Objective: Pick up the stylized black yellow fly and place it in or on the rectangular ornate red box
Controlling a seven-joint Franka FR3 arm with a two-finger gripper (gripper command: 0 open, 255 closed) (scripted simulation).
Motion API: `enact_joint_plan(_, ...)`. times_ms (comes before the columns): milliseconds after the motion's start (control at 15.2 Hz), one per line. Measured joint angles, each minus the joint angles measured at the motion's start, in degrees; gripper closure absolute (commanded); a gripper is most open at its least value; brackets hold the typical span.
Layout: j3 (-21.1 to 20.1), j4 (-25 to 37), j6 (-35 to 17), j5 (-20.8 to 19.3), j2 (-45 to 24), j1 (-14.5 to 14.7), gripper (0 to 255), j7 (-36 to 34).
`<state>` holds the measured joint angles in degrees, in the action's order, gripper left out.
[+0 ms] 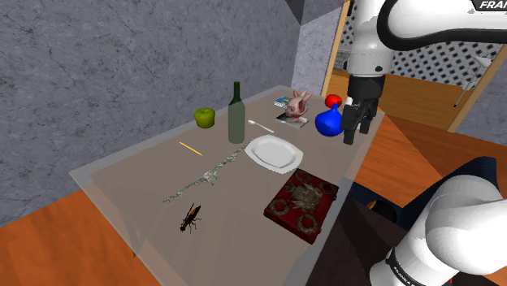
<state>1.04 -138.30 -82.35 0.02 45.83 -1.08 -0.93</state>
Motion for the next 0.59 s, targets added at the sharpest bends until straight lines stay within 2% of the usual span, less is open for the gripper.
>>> enact_joint_plan(132, -0.54, -0.33, -0.64, 0.46, -0.24, 0.15, 0, -0.69)
enact_joint_plan(594, -7.23, -3.19, -10.84, 5.7, -6.22, 1.9, 0, -9.19)
